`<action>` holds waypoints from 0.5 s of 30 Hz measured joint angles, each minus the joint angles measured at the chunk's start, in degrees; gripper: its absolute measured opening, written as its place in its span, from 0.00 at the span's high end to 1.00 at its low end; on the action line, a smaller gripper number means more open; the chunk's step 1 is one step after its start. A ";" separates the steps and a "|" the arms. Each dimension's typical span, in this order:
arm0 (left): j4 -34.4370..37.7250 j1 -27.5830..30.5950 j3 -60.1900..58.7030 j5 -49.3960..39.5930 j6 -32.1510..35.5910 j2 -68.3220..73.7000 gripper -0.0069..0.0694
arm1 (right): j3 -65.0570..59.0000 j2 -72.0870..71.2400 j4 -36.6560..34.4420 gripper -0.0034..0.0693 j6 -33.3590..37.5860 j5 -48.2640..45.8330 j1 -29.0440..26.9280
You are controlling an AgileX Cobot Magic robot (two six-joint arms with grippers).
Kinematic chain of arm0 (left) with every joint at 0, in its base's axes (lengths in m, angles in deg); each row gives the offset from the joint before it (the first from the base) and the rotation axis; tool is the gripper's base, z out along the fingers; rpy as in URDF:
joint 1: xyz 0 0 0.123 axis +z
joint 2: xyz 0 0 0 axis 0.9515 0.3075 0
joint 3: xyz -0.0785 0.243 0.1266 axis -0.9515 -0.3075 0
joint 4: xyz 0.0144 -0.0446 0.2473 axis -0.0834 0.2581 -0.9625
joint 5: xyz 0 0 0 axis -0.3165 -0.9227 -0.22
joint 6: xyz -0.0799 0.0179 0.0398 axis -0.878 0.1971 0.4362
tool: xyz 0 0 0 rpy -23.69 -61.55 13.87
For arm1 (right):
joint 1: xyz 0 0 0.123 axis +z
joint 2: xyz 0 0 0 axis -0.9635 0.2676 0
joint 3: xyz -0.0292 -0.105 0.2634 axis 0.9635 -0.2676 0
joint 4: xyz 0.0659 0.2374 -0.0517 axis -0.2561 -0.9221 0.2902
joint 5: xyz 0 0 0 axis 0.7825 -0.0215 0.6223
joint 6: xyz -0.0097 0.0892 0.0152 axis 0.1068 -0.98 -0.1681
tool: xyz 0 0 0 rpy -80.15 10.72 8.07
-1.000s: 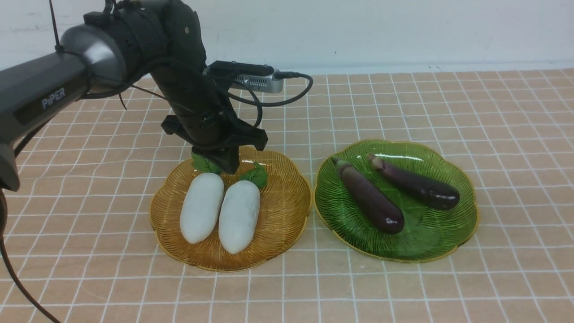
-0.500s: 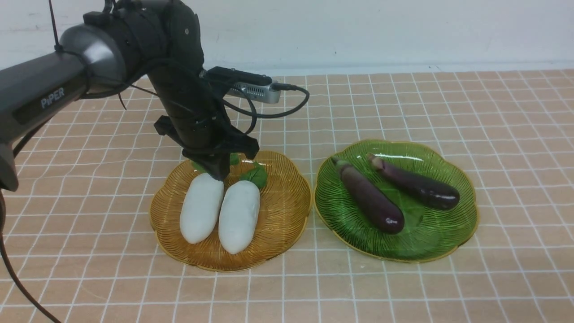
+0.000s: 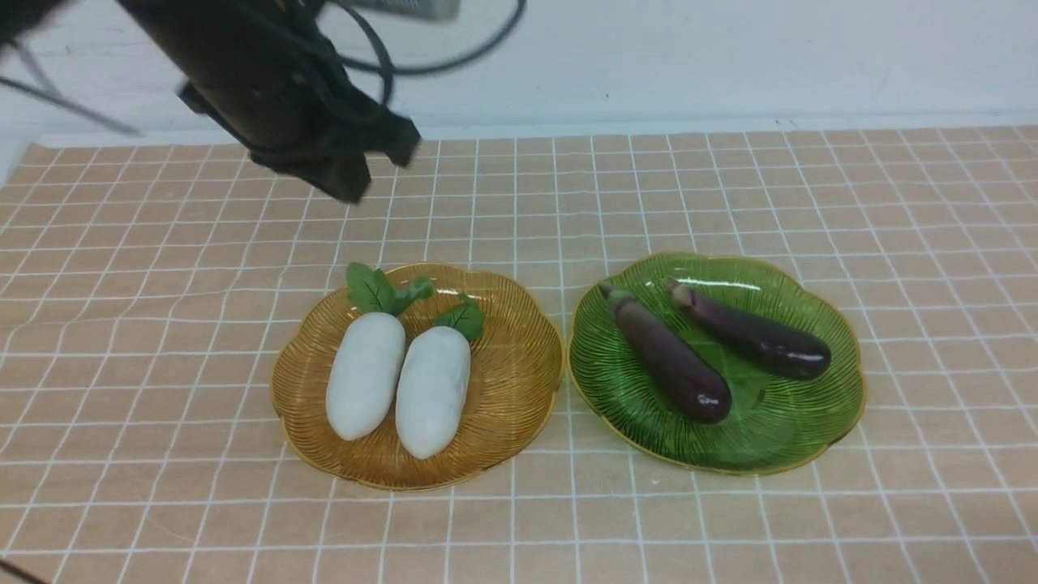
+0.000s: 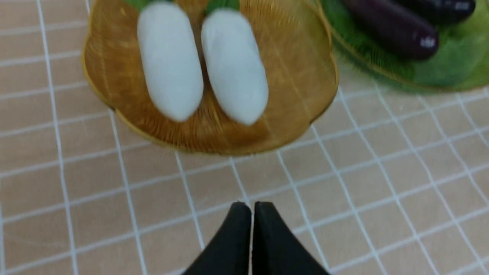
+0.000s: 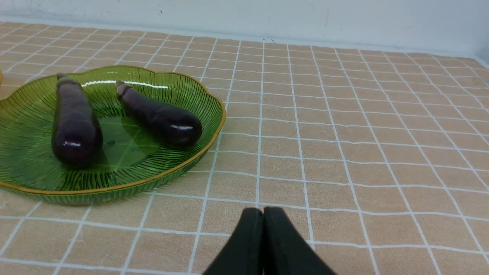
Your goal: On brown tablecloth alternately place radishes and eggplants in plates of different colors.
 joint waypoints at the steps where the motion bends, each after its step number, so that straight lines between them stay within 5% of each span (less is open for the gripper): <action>1: 0.04 0.00 -0.05 0.42 0.00 -0.01 0.91 | 0.00 0.00 0.00 0.97 0.00 0.00 0.00; 15: -2.20 0.00 -0.12 1.35 1.56 -0.12 0.91 | 0.00 0.00 0.00 0.97 0.00 0.00 0.00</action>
